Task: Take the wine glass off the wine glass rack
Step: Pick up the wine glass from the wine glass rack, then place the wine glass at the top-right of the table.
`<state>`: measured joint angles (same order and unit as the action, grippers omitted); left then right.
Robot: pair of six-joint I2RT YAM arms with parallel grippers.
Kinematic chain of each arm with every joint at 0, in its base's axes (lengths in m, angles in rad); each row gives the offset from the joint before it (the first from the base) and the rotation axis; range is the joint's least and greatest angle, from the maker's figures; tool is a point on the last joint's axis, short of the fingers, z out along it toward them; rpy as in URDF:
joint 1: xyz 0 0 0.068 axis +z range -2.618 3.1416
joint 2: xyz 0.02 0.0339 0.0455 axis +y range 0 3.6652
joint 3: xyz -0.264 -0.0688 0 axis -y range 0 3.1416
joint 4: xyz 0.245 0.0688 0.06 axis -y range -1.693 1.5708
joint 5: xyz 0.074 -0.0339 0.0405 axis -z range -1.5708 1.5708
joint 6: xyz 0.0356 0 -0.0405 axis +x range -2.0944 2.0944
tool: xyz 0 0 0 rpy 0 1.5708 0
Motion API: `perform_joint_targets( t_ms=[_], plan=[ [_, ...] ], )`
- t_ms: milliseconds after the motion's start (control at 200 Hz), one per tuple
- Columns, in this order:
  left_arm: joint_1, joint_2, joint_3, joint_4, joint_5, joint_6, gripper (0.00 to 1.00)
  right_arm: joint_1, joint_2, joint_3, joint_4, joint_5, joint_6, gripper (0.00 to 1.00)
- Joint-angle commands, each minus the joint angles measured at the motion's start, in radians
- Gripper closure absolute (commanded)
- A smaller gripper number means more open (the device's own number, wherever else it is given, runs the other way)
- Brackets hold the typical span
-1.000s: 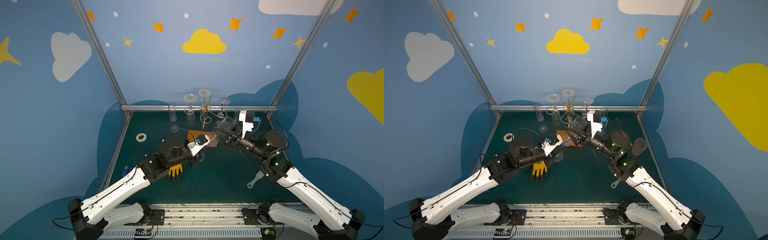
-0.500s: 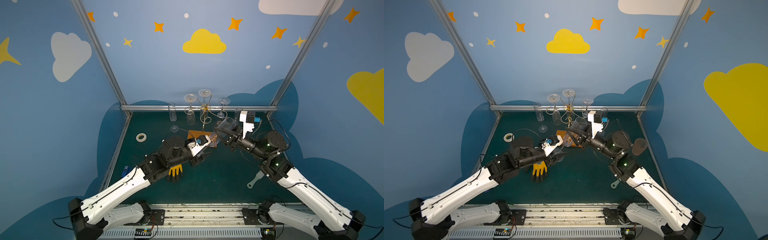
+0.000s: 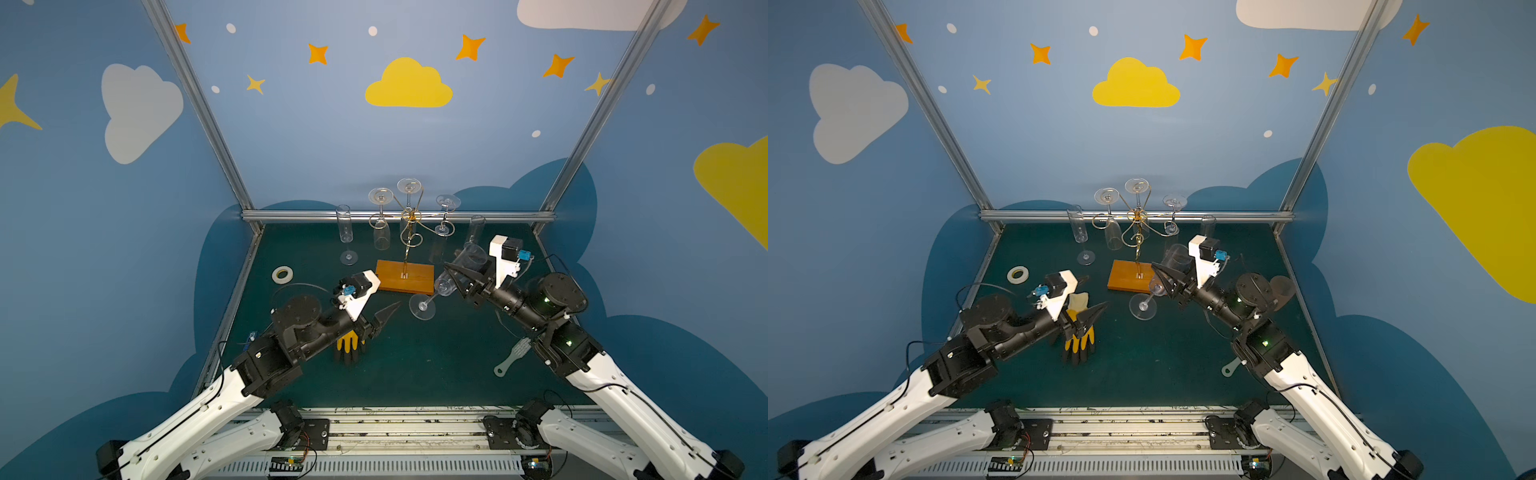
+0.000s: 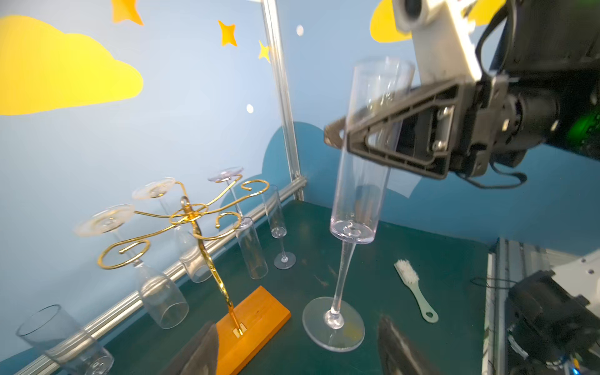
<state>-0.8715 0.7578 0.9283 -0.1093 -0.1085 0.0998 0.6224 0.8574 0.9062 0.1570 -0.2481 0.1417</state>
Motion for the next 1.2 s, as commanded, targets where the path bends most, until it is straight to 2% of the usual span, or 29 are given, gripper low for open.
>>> perform_joint_targets(
  t_ms=[0, 230, 516, 611, 751, 911, 1036, 1196],
  plan=[
    [-0.003, -0.053, -0.028, 0.073, -0.119, -0.066, 0.24, -0.073, -0.018, -0.047, -0.018, 0.042, -0.078, 0.69],
    [-0.003, -0.092, -0.042, 0.052, -0.172, -0.103, 0.24, -0.26, 0.036, -0.151, 0.071, 0.041, -0.141, 0.69],
    [-0.001, -0.039, -0.038, 0.101, -0.182, -0.125, 0.24, -0.474, 0.256, -0.189, 0.247, -0.043, -0.213, 0.7],
    [-0.001, -0.007, -0.029, 0.109, -0.188, -0.123, 0.24, -0.533, 0.345, -0.146, 0.262, -0.073, -0.242, 0.7],
    [0.0, 0.035, -0.01, 0.13, -0.212, -0.108, 0.24, -0.602, 0.466, -0.041, 0.191, -0.094, -0.264, 0.7],
    [0.008, 0.073, 0.01, 0.145, -0.24, -0.098, 0.24, -0.63, 0.589, 0.074, 0.147, -0.094, -0.336, 0.71],
    [0.022, 0.092, 0.016, 0.163, -0.24, -0.085, 0.23, -0.646, 0.7, 0.139, 0.212, -0.086, -0.346, 0.71],
    [0.035, 0.142, 0.053, 0.138, -0.238, -0.071, 0.23, -0.676, 0.855, 0.193, 0.412, -0.1, -0.268, 0.71]
  ],
)
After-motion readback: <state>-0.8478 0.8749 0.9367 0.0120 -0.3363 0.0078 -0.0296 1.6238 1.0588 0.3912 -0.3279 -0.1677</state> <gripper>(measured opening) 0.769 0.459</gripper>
